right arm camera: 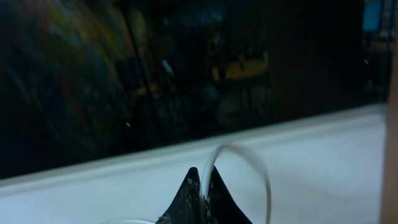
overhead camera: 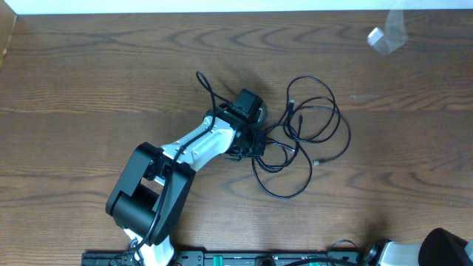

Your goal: Untangle cables

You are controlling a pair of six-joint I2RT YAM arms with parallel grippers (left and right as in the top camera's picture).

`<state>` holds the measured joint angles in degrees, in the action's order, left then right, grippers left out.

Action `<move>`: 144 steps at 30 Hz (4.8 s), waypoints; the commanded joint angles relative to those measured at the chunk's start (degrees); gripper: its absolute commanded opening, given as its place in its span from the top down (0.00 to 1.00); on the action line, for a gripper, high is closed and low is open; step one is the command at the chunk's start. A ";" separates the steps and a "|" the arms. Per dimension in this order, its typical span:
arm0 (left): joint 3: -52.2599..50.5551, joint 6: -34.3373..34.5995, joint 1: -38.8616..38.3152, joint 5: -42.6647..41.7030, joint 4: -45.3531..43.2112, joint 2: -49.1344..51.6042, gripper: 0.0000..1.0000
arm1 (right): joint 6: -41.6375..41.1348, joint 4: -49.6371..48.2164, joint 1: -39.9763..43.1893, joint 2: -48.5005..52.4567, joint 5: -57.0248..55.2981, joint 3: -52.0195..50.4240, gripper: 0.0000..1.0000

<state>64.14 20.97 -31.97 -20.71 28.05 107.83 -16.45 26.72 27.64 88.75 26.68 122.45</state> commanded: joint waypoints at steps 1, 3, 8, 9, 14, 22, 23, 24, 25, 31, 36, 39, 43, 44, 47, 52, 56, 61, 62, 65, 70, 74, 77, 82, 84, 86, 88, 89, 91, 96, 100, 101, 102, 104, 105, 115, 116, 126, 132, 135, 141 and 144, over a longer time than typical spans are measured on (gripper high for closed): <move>-0.17 -0.52 0.02 0.87 0.15 -0.85 0.93 | -2.60 -0.81 0.57 -0.15 2.86 0.55 0.99; -0.17 -0.52 0.02 0.87 0.13 -0.85 0.93 | -2.47 1.38 0.63 -0.13 2.58 0.55 0.99; -0.17 -0.52 0.02 0.87 0.15 -0.85 0.92 | 1.79 16.37 0.66 1.11 -6.14 0.52 0.99; -0.17 -0.52 0.02 0.87 0.17 -0.85 0.93 | 3.43 20.06 0.66 1.79 -8.33 0.50 0.99; -0.17 -0.52 0.02 0.87 0.17 -0.85 0.93 | 8.74 31.74 0.68 6.14 -17.64 0.48 0.99; -0.17 -0.52 0.02 0.87 0.22 -0.85 0.92 | 8.87 37.29 1.81 13.68 -25.07 0.48 0.99; -0.17 -0.55 0.02 0.87 0.22 -0.85 0.92 | 8.92 37.00 2.19 14.25 -25.11 0.48 0.99; -0.17 -0.55 0.02 0.87 0.22 -0.85 0.92 | 9.25 36.57 2.54 14.67 -25.24 0.48 0.99; -0.17 -0.52 0.02 0.87 0.20 -0.85 0.93 | 9.31 36.09 2.89 14.97 -25.40 0.48 0.99; -0.17 -0.55 0.02 0.90 0.15 -0.85 0.92 | 9.29 34.40 5.20 15.39 -26.58 0.48 0.99; -0.17 -0.55 0.02 0.92 0.02 -0.85 0.93 | 9.90 39.34 6.86 17.16 -26.75 0.39 0.99; -0.17 -0.55 0.02 0.92 -0.02 -0.85 0.92 | 9.88 41.16 7.28 18.64 -27.23 0.33 0.99; -0.17 -0.55 0.02 0.92 -0.02 -0.85 0.93 | 9.88 42.86 7.32 21.14 -29.59 0.31 0.99; -0.17 -0.55 0.02 0.92 0.00 -0.85 0.93 | 9.88 43.28 7.52 21.64 -29.66 0.31 0.99; -0.17 -0.55 0.02 0.90 0.00 -0.85 0.93 | 9.88 43.63 8.13 22.95 -29.75 0.31 0.99; -0.17 -0.52 0.02 0.92 -0.02 -0.85 0.92 | 9.86 43.19 8.94 23.15 -29.75 0.31 0.99; -0.17 -0.52 0.02 0.92 -0.02 -0.85 0.93 | 9.84 43.21 9.60 23.26 -29.75 0.31 0.99; -0.17 -0.52 0.02 0.90 0.00 -0.85 0.93 | 9.64 43.56 10.49 24.26 -29.51 0.31 0.99; -0.17 -0.52 0.02 0.90 0.00 -0.85 0.93 | 9.64 43.85 10.58 24.72 -29.51 0.31 0.99; -0.17 -0.52 0.02 0.90 -0.02 -0.85 0.93 | 9.66 44.02 10.62 26.27 -29.29 -0.37 0.99; -0.17 -0.52 0.02 0.90 -0.02 -0.85 0.92 | 9.66 43.32 10.62 28.94 -27.52 -3.52 0.99; -0.17 -0.52 0.02 0.90 -0.07 -0.85 0.92 | 9.44 42.34 10.58 31.02 -25.94 -7.63 0.98; -0.17 -0.52 0.02 0.90 -0.04 -0.85 0.93 | 8.28 41.31 10.60 32.28 -25.68 -11.61 0.98; -0.17 -0.52 0.02 0.90 -0.02 -0.85 0.93 | 8.39 38.66 10.56 32.61 -24.76 -16.31 0.91; -0.17 -0.52 0.02 0.87 -0.04 -0.85 0.93 | 8.39 38.42 10.56 32.61 -24.74 -16.31 0.83; -0.17 -0.52 0.02 0.87 -0.04 -0.85 0.92 | 8.39 38.25 10.58 32.48 -24.57 -16.26 0.68; -0.17 -0.52 0.02 0.87 -0.02 -0.85 0.92 | 8.41 38.25 10.56 32.33 -21.84 -16.15 0.54; -0.17 -0.50 0.02 0.87 -0.02 -0.85 0.92 | 8.59 38.27 10.51 32.20 -19.28 -15.91 0.52; -0.17 -0.52 0.02 0.87 -0.02 -0.85 0.93 | 9.51 38.29 10.38 31.45 -13.42 -15.06 0.50; -0.17 -0.52 0.02 0.90 -0.02 -0.85 0.93 | 15.65 40.70 5.99 24.87 -7.61 -8.13 0.44; 0.11 -0.50 0.63 4.22 0.22 -1.57 0.93 | 20.74 43.50 -0.24 19.34 -7.54 -6.91 0.33; 0.44 -0.52 0.96 4.92 0.57 -2.16 0.92 | 22.03 44.22 -1.99 18.51 -7.67 -6.91 0.31; 1.11 -0.55 1.49 5.38 1.25 -3.26 0.93 | 22.77 45.03 -3.87 17.86 -7.65 -6.91 0.30; 2.93 -0.79 2.95 5.46 2.60 -6.54 0.92 | 23.45 47.19 -8.07 17.46 -7.65 -6.91 0.30; 3.63 -0.79 3.67 5.46 2.80 -8.24 0.93 | 23.67 48.17 -9.81 17.53 -7.67 -6.99 0.30; 5.42 -0.07 9.90 4.20 2.47 -27.67 0.93 | 24.46 48.15 -29.00 19.71 -5.09 -14.53 0.30; 5.42 -0.09 9.62 3.37 2.67 -28.20 0.92 | 24.46 46.51 -31.69 19.80 -4.52 -16.31 0.29; 5.40 -3.82 6.86 -10.32 -2.54 -26.27 0.93 | 15.28 35.32 -39.52 20.02 -4.20 -25.92 0.29; 5.40 -5.33 6.10 -11.06 -13.62 -26.27 0.93 | 12.66 35.93 -34.38 19.87 -10.25 -25.81 0.30; 5.40 -5.33 6.12 -9.81 -16.39 -26.23 0.90 | 12.66 36.76 -31.17 19.87 -9.99 -25.81 0.30; 4.26 -5.97 6.12 4.63 -3.65 -26.16 0.26 | 15.06 38.34 -28.81 19.89 -5.64 -25.81 0.29; 3.63 -5.95 6.12 11.87 3.04 -25.77 0.26 | 18.53 39.28 -29.22 19.89 -1.42 -25.81 0.29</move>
<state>68.66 16.10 -25.93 -19.49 27.75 81.89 -1.74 65.34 -0.73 108.81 19.84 96.68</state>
